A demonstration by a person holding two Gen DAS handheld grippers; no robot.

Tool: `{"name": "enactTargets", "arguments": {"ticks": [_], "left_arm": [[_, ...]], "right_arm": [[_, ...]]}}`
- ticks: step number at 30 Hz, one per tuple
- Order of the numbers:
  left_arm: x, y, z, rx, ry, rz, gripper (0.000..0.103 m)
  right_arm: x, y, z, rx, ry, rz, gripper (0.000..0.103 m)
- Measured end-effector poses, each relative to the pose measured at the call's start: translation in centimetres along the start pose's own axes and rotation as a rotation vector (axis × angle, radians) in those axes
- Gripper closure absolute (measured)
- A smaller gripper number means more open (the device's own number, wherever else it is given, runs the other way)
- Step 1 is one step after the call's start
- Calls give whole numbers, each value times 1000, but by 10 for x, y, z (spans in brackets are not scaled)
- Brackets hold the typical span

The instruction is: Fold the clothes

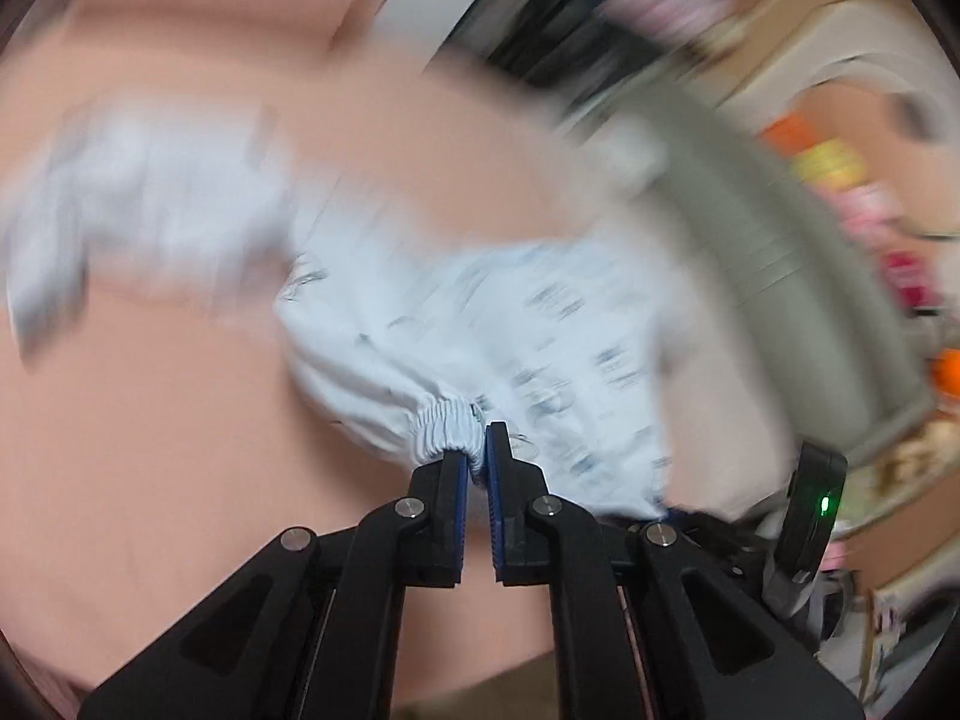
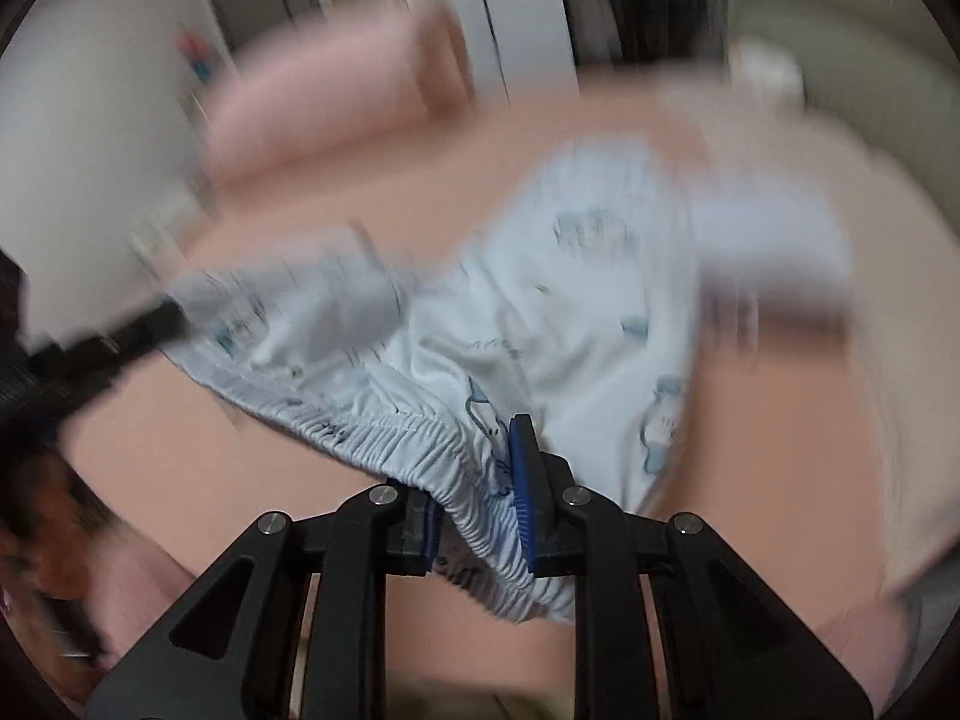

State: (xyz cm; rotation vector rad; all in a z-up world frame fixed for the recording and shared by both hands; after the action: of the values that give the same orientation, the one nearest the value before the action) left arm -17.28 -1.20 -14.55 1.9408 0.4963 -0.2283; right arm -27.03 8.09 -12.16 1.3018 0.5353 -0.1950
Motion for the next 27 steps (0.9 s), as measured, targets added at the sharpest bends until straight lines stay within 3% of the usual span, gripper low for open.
{"name": "enactTargets", "arguments": {"ticks": [1,2,4,8,9,10,11,13,16,18,22,25,27], "left_arm": [[16,-21,6,-34,7,58,95],[29,-32,9,-67,6,81,95],[43,-35,12,-54,23,88,92],[44,-20,17,-12,24,78,74],[43,-15,18,-7,7,71,68],[43,-9,19,-8,-5,58,50],[40,-3,21,-11,-10,38,42],[38,3,33,-17,28,10,41],[43,-10,57,-19,113,17,41],[44,-16,60,-27,119,17,43],[32,-27,58,7,155,4,45],[23,-42,48,56,155,51,45],[26,-50,40,-1,100,68,56]], "right_arm": [[24,-33,-9,88,25,90,85],[44,-57,-14,111,26,170,86],[53,-58,-17,62,-26,150,86],[45,-26,-12,-39,-95,58,79],[50,-21,-11,-62,-103,49,76],[51,-21,-9,-99,-108,57,70],[61,-19,-14,-150,-108,83,66],[85,-25,-32,-238,-106,137,62],[97,-35,-32,-168,-49,134,67],[92,-38,-41,-156,-83,98,67],[68,-16,-60,-91,-145,-68,66],[50,-14,-47,-63,-23,-114,67],[43,-25,-47,0,-10,-93,67]]}}
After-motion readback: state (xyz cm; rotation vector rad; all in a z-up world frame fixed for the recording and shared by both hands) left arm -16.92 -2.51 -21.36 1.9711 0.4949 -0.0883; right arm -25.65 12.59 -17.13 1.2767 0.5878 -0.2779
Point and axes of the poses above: each gripper's, at about its wrist camera, not at the fingertips, and y roughly against the way its jaws point, z to its left, x to its underside, the point moved 7 cm from there along -y, roughly the way its jaws point, and after that the axes turned 9 degrees about -x, right-handed, at the moved point
